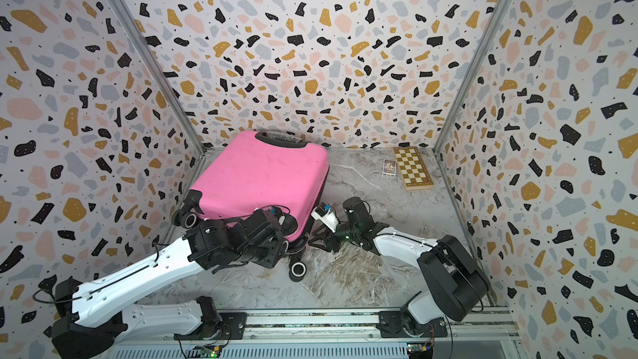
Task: Close the suitcase zippers
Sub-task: Zip the zipper on the suitcase.
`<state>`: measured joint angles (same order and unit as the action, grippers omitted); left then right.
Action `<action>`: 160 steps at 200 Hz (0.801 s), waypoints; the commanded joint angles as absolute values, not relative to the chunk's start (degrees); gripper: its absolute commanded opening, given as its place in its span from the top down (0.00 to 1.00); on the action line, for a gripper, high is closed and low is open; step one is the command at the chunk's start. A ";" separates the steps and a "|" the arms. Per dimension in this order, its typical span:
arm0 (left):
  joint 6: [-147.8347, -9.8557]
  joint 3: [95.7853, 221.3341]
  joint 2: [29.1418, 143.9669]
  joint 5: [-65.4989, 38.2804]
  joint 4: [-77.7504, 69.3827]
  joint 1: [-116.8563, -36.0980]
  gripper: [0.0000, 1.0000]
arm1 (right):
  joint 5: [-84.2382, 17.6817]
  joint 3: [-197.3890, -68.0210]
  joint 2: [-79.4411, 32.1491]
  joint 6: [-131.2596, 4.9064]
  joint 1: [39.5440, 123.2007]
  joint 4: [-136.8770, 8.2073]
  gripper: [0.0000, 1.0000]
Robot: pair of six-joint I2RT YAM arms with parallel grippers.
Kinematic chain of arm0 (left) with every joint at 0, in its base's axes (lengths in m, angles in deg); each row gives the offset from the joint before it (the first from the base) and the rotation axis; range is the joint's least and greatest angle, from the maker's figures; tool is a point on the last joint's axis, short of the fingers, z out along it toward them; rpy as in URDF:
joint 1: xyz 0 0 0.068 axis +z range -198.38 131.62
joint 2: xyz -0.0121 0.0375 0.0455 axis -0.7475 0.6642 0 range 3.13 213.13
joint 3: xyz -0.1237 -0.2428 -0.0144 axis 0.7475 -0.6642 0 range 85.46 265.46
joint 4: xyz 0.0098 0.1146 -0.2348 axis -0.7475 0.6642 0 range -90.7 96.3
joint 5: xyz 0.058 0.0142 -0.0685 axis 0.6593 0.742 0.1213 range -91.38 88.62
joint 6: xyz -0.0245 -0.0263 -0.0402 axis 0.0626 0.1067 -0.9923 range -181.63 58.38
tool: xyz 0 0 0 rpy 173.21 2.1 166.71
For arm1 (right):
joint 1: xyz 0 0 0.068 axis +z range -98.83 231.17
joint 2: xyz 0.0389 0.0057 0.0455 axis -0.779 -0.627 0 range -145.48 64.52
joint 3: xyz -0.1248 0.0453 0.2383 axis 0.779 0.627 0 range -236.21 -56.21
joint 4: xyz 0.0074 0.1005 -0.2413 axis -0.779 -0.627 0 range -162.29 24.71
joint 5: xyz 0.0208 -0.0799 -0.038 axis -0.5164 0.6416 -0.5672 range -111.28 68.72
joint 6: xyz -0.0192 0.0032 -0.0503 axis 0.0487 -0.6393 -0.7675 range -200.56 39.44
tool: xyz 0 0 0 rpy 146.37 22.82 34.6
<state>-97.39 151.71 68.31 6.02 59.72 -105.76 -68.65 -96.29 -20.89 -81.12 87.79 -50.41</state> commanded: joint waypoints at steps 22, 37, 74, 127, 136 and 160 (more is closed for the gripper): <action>-96.41 154.69 65.83 7.60 56.20 -105.75 0.84 | -72.61 -99.84 -23.64 -83.68 87.03 -51.56 0.52; -96.40 154.64 65.88 7.66 56.12 -105.71 0.84 | -73.54 -100.74 -24.80 -84.14 87.03 -52.50 0.52; -96.38 154.97 66.06 7.45 55.89 -105.67 0.84 | -75.67 -100.96 -25.74 -84.21 87.12 -52.24 0.55; -96.05 155.18 65.88 6.22 54.60 -105.68 0.84 | -74.93 -101.12 -27.46 -83.43 87.21 -51.83 0.57; -96.03 155.22 65.97 6.03 54.39 -105.72 0.84 | -74.73 -101.17 -27.74 -83.29 87.21 -51.63 0.57; -95.96 155.30 66.03 5.90 54.16 -105.70 0.84 | -75.06 -101.30 -28.17 -82.89 87.38 -51.07 0.58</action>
<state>-97.22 151.76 68.09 5.12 59.63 -105.76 -73.75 -99.48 -27.66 -83.24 86.90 -51.26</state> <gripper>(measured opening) 0.436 0.432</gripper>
